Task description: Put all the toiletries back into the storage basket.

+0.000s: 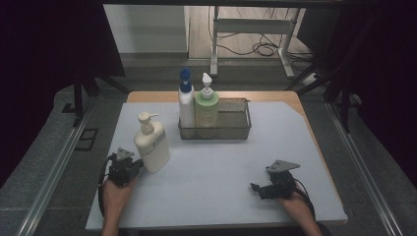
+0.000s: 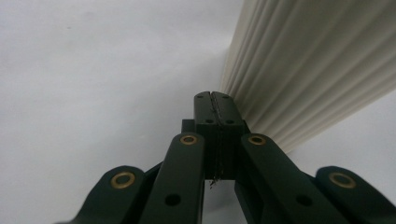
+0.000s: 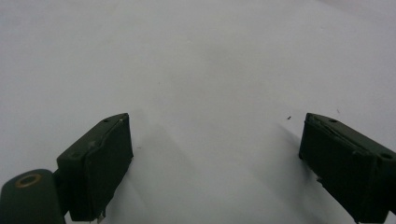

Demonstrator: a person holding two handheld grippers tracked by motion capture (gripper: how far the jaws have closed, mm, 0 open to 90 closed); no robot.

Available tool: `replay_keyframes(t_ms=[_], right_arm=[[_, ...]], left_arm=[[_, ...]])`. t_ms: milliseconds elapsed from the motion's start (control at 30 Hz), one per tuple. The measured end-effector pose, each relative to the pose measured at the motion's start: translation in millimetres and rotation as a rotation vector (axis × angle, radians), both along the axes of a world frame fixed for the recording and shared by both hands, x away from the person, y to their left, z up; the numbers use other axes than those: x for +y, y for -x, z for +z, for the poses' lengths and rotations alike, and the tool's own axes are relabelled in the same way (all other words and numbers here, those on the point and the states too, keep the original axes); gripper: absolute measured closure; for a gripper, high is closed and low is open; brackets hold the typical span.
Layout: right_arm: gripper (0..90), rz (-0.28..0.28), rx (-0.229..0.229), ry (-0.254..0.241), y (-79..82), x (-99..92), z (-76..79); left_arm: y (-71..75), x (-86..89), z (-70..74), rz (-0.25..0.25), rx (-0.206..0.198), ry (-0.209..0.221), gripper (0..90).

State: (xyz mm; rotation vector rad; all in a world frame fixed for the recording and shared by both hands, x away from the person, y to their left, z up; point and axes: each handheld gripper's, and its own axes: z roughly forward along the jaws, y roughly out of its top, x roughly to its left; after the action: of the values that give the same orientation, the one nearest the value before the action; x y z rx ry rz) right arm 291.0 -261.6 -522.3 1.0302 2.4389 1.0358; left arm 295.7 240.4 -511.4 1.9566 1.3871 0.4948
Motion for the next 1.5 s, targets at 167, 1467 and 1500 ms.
replay_keyframes(t_ms=[167,1467,1500], right_arm=[[9.2,0.000,0.000,0.000,0.0,0.0,0.0],[9.2,0.000,0.000,0.001,0.0,-0.1,0.0],[9.2,0.000,0.001,0.000,0.1,0.0,0.0]], left_arm=[[-0.8,-6.7,0.0,-0.028,-0.002,0.003,89.4],[2.7,-45.1,-3.9,-0.152,0.007,0.006,89.4],[2.9,-46.5,-3.9,-0.158,0.007,0.009,89.4]])
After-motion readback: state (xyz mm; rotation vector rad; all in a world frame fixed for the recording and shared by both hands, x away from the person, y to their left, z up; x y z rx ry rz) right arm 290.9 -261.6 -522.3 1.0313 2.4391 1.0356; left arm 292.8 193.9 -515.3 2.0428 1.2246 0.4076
